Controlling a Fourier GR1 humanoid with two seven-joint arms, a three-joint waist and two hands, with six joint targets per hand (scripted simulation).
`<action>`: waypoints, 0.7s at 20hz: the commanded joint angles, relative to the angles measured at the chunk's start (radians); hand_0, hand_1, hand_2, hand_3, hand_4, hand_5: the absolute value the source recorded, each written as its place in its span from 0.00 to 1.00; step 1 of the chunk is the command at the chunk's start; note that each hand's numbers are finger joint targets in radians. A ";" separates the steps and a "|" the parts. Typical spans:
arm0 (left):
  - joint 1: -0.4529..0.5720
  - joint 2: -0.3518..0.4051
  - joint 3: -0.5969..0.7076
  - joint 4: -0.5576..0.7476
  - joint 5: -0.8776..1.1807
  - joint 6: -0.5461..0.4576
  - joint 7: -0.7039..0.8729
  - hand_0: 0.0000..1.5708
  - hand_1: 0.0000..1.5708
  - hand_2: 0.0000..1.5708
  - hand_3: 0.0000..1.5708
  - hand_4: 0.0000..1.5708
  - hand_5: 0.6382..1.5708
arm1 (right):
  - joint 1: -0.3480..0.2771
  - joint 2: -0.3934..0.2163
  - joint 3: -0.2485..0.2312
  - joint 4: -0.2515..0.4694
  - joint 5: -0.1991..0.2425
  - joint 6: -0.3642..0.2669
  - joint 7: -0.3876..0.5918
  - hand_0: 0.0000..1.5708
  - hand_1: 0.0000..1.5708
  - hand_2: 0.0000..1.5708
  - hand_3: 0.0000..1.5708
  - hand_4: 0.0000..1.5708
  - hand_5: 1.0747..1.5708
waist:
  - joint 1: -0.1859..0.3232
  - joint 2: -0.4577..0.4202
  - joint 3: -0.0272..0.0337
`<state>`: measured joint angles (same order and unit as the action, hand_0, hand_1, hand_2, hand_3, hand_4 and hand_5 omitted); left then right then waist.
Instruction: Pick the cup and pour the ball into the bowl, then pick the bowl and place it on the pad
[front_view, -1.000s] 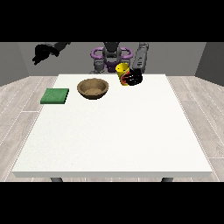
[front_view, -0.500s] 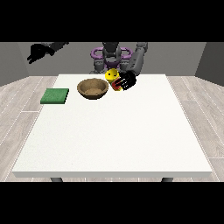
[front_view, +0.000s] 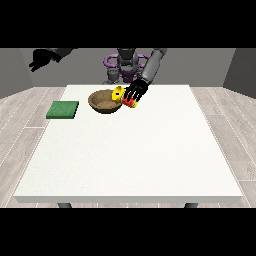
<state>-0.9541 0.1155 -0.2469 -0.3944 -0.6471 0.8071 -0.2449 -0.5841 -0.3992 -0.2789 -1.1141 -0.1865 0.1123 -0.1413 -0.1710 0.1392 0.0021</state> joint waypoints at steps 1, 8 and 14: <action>-0.080 -0.042 -0.123 0.085 -0.181 0.051 0.169 0.99 0.99 1.00 1.00 0.96 0.76 | -0.021 -0.017 -0.004 0.076 0.028 -0.012 -0.023 0.00 0.00 0.23 0.42 0.34 0.99 | 0.054 -0.020 0.0011; -0.164 -0.052 -0.288 0.245 -0.437 0.082 0.410 1.00 1.00 1.00 1.00 0.75 0.92 | -0.036 0.038 0.036 0.064 0.041 -0.034 -0.001 0.00 0.00 0.24 0.42 0.36 0.99 | -0.004 -0.043 -0.0005; -0.172 -0.114 -0.452 0.240 -0.598 -0.066 0.544 0.96 0.96 1.00 1.00 0.88 0.73 | -0.051 0.065 0.042 0.124 0.050 -0.024 -0.078 0.00 0.00 0.23 0.40 0.37 0.99 | -0.027 -0.040 -0.0001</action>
<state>-1.1085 0.0269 -0.6063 -0.1686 -1.1450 0.8169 0.2179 -0.6250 -0.3489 -0.2436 -1.0151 -0.1399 0.0779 -0.1852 -0.1755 0.0977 0.0019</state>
